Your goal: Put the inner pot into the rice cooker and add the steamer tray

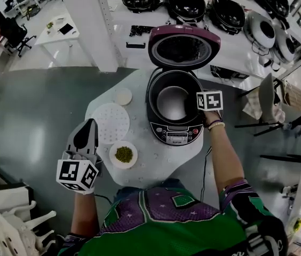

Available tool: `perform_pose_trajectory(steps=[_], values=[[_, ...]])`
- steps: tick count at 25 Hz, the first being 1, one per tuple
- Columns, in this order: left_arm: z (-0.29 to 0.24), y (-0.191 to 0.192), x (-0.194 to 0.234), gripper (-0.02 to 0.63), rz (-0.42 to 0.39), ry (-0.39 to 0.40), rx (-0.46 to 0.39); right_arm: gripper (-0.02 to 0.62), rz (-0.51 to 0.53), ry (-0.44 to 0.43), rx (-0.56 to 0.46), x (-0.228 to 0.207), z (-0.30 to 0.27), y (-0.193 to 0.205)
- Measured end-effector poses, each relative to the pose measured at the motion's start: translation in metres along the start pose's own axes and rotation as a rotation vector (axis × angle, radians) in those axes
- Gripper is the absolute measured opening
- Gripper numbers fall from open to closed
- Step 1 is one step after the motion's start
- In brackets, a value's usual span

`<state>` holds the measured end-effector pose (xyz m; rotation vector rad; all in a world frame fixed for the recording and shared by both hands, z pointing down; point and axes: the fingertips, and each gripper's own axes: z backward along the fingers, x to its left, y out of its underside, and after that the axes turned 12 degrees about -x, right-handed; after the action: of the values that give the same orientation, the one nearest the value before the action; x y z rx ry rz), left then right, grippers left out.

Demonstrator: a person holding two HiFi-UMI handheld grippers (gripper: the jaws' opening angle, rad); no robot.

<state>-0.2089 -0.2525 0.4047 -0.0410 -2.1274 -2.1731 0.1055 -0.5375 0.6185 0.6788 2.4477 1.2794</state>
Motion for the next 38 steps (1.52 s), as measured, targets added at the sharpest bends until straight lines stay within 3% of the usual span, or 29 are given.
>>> perform_pose_trajectory(steps=[5,12,27,38], values=[[0.003,-0.003,-0.002,0.021,0.001,0.003,-0.005,0.064,0.015,0.003,-0.016,0.002,0.001,-0.004],[0.011,-0.004,-0.003,0.021,0.005,0.014,-0.011,0.231,-0.018,0.001,-0.092,-0.006,0.018,-0.01],[0.039,-0.016,-0.008,0.021,0.008,0.091,-0.047,0.23,-0.051,0.078,-0.264,0.008,0.105,-0.018],[0.083,-0.037,0.006,0.021,0.011,0.155,-0.079,0.224,-0.068,0.158,-0.445,0.081,0.22,-0.034]])
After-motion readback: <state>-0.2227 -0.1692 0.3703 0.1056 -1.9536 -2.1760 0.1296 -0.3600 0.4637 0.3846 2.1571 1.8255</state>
